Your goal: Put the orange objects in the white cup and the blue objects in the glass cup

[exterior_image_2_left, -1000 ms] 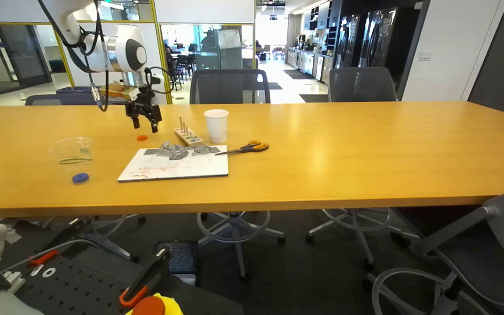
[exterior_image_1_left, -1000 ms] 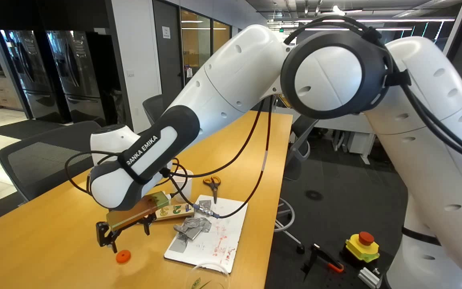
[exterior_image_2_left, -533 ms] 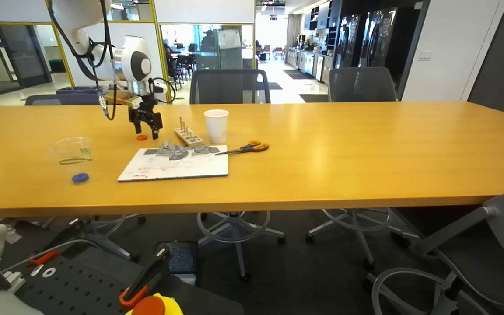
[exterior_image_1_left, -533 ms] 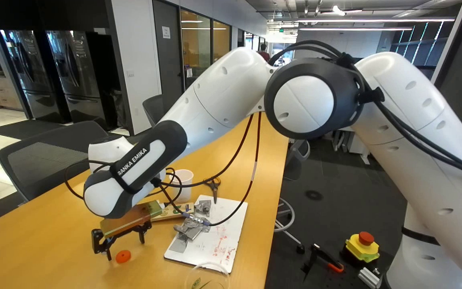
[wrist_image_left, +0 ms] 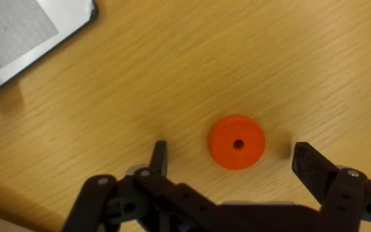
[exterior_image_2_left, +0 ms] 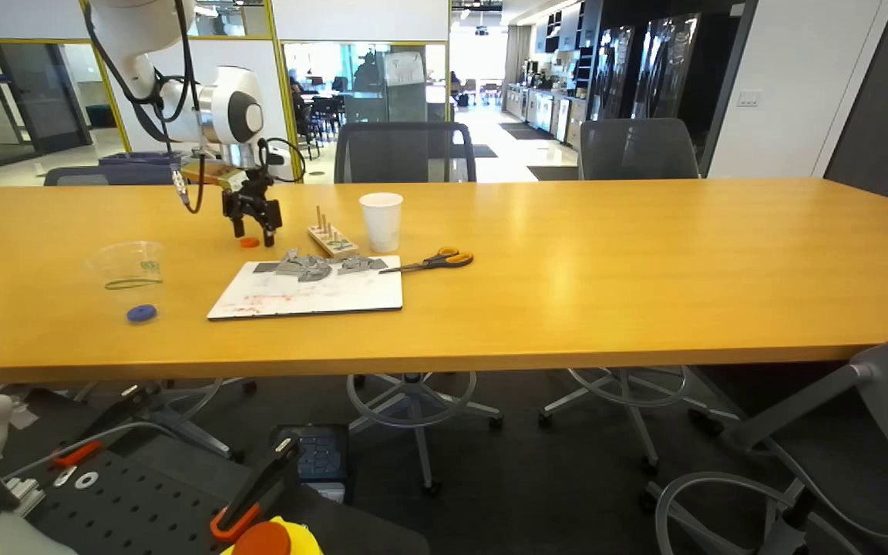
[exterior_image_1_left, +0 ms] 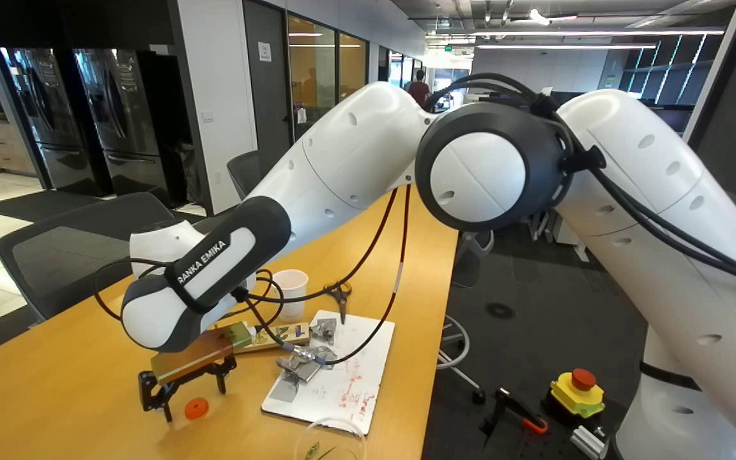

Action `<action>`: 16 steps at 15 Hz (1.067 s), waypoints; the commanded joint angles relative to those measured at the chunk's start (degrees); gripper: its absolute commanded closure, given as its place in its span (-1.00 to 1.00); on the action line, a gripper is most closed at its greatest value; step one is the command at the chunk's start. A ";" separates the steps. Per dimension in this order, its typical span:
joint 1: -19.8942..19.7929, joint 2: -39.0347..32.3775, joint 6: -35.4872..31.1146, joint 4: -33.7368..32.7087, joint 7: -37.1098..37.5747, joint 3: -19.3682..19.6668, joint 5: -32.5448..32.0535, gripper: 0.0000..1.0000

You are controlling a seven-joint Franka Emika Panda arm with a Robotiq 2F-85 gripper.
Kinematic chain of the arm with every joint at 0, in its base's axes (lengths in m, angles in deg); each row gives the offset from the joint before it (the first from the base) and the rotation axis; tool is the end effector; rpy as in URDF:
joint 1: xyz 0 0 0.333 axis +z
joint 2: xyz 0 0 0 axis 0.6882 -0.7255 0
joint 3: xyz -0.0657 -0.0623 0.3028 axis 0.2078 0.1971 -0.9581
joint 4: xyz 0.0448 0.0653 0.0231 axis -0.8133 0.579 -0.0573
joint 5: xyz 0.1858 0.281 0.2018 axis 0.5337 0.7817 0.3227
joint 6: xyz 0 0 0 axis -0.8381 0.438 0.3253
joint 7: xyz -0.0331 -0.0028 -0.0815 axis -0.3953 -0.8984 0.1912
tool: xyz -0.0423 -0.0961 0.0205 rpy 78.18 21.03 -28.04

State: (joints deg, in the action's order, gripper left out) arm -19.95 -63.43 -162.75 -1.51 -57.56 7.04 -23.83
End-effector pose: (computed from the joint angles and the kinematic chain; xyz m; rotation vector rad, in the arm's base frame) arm 0.6307 0.3258 0.1812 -3.1046 0.0952 0.0759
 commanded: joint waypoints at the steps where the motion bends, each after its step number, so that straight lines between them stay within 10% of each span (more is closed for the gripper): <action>1: 0.60 -0.59 2.93 -2.45 0.40 -0.13 1.17 -1.00; 8: 1.11 -0.08 3.27 -1.72 0.37 -0.01 0.85 -1.00; 9: 1.15 -0.04 2.77 -1.60 0.35 0.09 0.72 -0.50; 16: 1.07 0.99 2.30 -0.81 0.48 0.65 0.35 0.43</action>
State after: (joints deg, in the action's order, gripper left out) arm -19.12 -62.88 -160.87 -1.81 -57.56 7.40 -23.83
